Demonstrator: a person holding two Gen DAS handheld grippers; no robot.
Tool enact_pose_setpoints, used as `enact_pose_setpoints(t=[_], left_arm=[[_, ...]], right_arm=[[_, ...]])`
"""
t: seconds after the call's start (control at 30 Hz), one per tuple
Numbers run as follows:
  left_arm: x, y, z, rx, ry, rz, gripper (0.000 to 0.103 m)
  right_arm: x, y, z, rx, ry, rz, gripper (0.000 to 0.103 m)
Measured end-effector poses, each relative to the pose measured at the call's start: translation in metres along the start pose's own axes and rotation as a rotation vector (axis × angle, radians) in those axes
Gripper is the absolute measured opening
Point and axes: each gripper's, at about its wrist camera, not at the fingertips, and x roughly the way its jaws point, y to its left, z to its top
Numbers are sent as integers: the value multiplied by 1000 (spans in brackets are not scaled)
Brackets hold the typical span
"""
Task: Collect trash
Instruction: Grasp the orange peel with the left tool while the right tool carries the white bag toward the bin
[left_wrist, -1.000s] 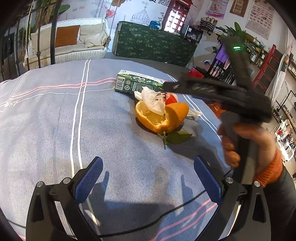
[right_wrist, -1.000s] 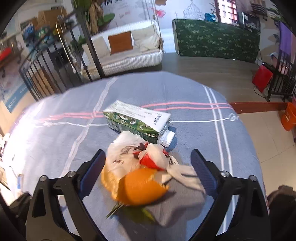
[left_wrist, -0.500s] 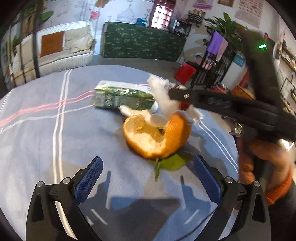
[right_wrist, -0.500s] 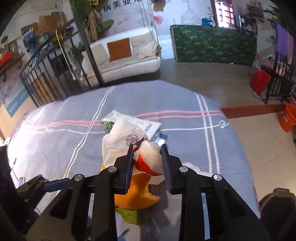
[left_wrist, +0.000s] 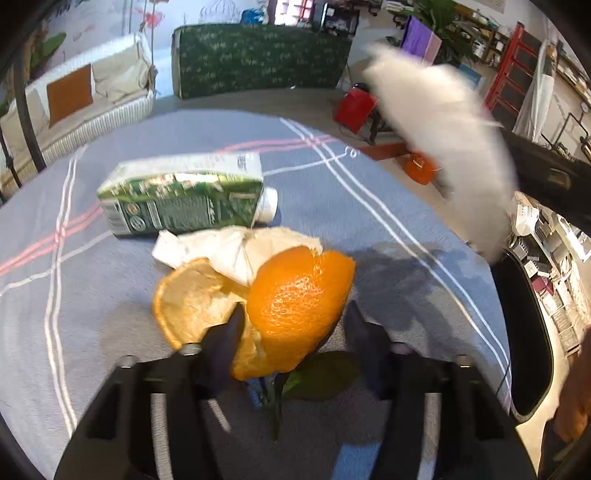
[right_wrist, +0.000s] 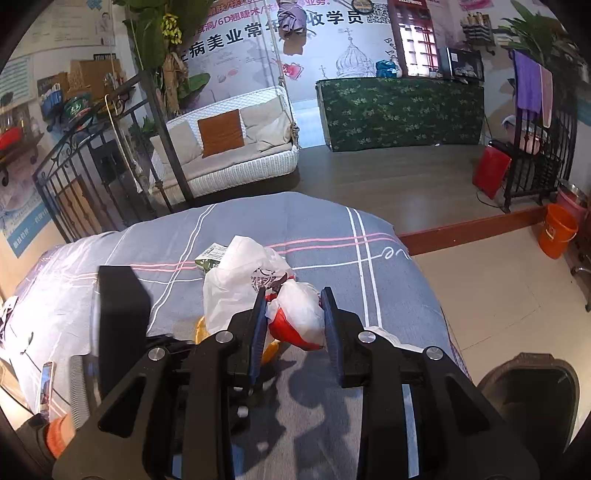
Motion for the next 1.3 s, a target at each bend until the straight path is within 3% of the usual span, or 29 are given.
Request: enact_pose_setpoints(t=[0.1,0.47,0.6,1.07,1.3], left_arm=[[1,1,-3,-39,0,-13,33],[-47,10,-27,-154,-102,-95,24],[-63,9,-36,-193,-138,-122,15],[-94,7,-57,-246,-213,-159,13],[-101,-8,-58,-231,-237,-194,13]], right_arm=[[-8,-2,-5,7,-4,-3,29],[-34,-9,-21,53,-22,0,29],[-43,-8,-30,67,-25,2,29],[-84,-18,-62,115,-47,-13,29],[-111,-41,-79,141,-73,-77,29]])
